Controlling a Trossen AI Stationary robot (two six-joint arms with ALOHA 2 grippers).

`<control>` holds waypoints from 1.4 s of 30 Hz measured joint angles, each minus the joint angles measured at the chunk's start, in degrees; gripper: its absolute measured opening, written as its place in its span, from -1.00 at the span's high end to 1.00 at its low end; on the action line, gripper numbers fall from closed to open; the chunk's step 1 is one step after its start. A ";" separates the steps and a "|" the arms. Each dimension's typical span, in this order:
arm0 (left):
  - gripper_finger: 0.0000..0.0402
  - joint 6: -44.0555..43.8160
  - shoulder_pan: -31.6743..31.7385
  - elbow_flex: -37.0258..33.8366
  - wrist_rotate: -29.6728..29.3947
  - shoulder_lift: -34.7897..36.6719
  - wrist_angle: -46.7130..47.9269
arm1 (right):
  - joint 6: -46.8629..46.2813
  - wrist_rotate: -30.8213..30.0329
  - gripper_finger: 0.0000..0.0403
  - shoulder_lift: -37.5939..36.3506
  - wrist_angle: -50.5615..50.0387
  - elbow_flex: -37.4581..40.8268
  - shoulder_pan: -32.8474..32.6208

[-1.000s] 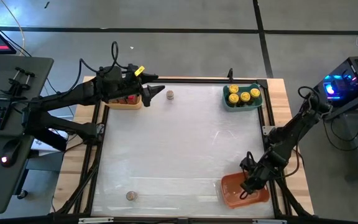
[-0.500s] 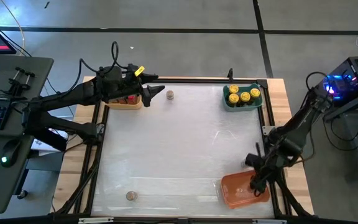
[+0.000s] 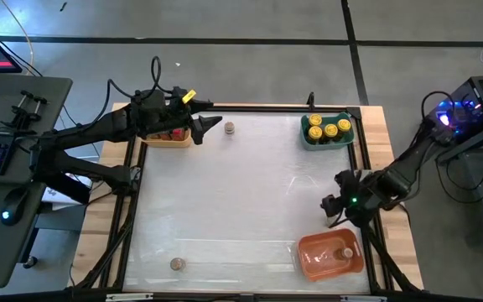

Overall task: Sort spices by type
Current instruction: Put the right brown seasoning bottle into the orange bin

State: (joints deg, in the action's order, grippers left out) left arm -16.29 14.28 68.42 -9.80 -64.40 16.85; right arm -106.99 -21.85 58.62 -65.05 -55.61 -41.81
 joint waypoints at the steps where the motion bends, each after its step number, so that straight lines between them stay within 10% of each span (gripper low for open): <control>1: -0.50 0.00 0.00 0.00 0.01 0.00 0.01 | -1.84 2.33 -0.07 0.28 0.00 0.45 0.03; 8: -0.50 0.43 0.00 0.00 0.00 0.00 0.01 | -15.82 25.24 -0.07 3.58 0.45 5.12 1.26; 42: -0.50 1.53 -0.02 0.00 0.04 0.00 0.09 | 7.14 23.94 -0.27 14.39 -0.05 5.22 13.00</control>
State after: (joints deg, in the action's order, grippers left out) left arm -14.76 14.26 68.42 -9.76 -64.40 16.95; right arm -99.85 2.09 73.01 -65.11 -50.39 -28.81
